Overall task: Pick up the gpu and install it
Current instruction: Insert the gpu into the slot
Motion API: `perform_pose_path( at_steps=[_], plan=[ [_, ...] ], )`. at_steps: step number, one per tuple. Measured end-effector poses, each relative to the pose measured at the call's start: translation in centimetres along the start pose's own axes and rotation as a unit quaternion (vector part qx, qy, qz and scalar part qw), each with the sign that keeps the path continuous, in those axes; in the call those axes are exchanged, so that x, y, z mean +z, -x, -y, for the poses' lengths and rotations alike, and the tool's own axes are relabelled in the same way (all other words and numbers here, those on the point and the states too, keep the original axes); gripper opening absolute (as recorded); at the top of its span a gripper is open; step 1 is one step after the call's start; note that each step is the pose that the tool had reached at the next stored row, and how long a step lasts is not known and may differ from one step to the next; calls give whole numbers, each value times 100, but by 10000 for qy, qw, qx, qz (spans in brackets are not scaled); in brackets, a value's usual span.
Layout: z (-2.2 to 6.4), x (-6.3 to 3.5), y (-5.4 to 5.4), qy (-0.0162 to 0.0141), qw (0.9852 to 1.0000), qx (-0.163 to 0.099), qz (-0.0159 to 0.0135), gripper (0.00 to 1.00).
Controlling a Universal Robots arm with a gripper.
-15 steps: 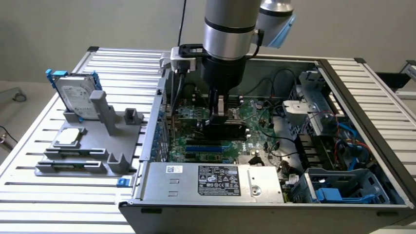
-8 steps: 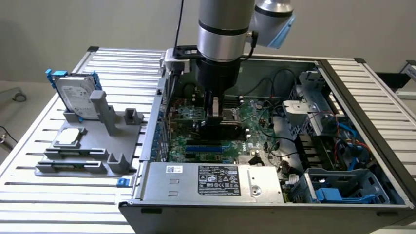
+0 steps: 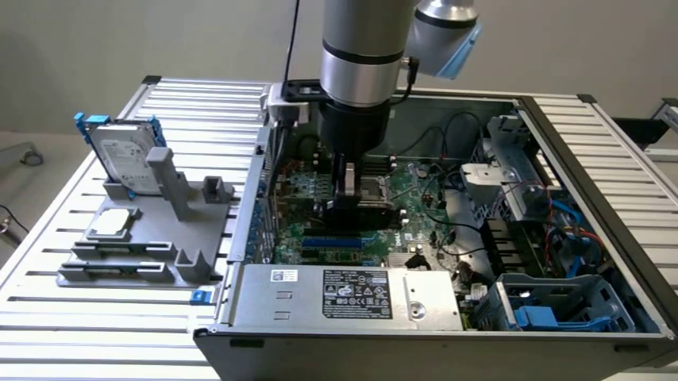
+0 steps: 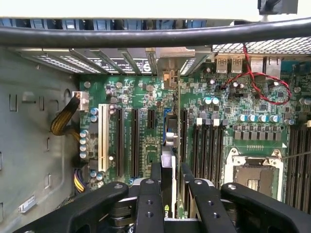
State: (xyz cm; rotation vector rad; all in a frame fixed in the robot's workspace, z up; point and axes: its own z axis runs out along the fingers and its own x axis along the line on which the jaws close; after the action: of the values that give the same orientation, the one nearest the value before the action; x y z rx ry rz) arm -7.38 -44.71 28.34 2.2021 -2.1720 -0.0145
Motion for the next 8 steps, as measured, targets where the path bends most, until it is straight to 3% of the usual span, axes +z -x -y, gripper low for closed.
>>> perform_pose_path(
  at_steps=[8],
  plan=[
    [-4,48,-14,7,10000,11,9,27]
  ],
)
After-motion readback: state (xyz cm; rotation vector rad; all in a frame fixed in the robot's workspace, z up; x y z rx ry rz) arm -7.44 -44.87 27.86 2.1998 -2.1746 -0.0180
